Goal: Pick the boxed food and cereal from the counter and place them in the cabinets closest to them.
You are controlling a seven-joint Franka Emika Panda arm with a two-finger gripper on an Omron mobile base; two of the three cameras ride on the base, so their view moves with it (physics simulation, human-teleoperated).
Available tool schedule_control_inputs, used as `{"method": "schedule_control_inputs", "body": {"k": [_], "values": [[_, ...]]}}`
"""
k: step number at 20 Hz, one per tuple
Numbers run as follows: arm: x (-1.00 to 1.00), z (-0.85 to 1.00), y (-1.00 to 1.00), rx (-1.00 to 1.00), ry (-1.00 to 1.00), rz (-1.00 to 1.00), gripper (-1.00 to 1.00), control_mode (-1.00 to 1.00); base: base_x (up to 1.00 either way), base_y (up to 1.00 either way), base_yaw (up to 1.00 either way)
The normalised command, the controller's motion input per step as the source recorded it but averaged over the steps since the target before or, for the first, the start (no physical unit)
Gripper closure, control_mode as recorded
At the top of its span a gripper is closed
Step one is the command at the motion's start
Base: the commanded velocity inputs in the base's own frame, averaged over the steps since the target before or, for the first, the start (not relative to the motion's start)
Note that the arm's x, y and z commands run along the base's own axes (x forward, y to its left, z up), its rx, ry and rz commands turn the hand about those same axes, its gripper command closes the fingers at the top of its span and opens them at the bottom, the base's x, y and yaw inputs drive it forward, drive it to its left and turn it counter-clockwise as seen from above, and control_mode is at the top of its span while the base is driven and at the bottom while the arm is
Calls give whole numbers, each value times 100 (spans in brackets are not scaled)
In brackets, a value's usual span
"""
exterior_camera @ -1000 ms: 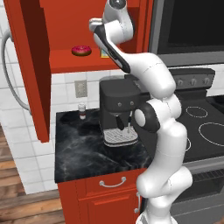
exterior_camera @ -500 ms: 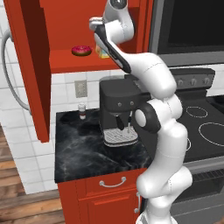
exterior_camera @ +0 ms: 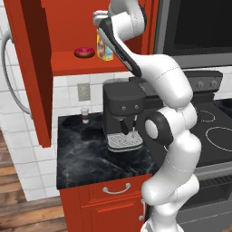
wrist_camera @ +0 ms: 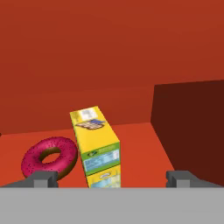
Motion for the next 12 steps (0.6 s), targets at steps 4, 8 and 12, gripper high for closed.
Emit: {"method": "schedule_control_inputs", "body": {"k": [4, 8, 12], "values": [[-100, -2, -2, -3, -4, 1, -100, -100, 0, 0, 0], [-100, -17, -21, -1, -3, 5, -100, -100, 0, 0, 0], [-100, -37, -43, 0, -7, 7, -100, -100, 0, 0, 0]]}}
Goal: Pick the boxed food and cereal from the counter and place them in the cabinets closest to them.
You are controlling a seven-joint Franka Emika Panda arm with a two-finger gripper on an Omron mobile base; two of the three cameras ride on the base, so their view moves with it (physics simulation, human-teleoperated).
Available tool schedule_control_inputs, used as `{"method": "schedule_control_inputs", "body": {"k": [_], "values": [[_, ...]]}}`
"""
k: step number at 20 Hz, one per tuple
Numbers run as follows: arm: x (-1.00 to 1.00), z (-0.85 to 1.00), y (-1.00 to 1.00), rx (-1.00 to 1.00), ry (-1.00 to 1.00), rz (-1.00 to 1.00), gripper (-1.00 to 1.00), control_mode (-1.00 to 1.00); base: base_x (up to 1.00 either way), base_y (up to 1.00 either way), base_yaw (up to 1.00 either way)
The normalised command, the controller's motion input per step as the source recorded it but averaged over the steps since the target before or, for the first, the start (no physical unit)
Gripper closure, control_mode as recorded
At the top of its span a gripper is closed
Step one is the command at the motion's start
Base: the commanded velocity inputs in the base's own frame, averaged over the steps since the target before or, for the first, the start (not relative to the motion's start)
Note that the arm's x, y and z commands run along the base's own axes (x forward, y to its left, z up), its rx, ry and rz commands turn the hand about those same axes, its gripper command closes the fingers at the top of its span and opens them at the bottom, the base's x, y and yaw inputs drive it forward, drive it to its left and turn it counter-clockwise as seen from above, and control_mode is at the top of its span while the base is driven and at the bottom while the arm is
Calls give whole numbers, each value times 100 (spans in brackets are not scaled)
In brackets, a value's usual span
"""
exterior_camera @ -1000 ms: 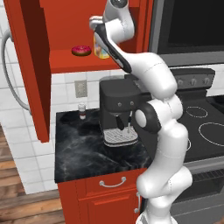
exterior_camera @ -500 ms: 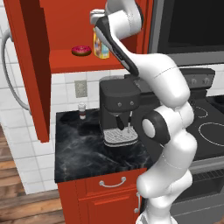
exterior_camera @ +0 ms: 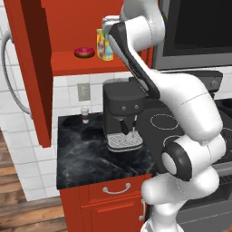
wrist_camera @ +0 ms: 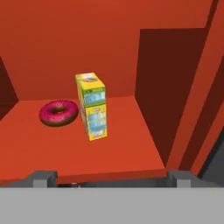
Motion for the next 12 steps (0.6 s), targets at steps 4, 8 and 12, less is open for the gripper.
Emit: {"method": "schedule_control_inputs", "body": {"k": [4, 8, 12], "values": [[-78, -53, -60, 0, -3, 6, -100, -100, 0, 0, 0], [-76, -51, -69, 0, -4, 0, -100, -100, 0, 0, 0], [-94, -46, -65, 0, -5, 0, -100, -100, 0, 0, 0]]}}
